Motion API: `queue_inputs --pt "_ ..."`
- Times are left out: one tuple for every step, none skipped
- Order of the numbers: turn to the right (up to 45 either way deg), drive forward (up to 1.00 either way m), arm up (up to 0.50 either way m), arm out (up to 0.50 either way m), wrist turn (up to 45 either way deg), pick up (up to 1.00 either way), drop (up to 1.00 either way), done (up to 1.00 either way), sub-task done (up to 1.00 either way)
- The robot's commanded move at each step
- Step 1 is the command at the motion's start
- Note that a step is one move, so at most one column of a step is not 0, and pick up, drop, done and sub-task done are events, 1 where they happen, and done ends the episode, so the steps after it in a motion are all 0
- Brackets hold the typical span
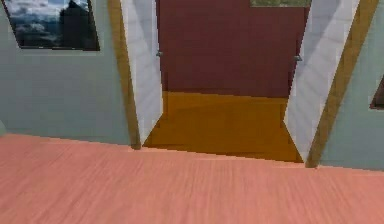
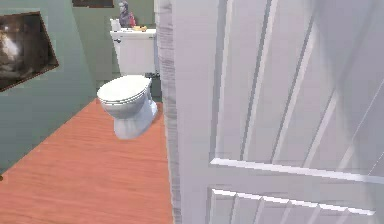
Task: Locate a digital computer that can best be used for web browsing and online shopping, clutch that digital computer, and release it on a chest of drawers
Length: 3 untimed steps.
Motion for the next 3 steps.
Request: queue_inputs --pt "3.0 0.0 0.0 0.0 0.0 0.0 0.0 0.0 0.0" --pt "0.0 0.35 0.0 0.0 0.0 0.0 0.0 0.0 0.0" --pt "0.0 1.0 0.0 0.0 0.0 0.0 0.0 0.0 0.0"
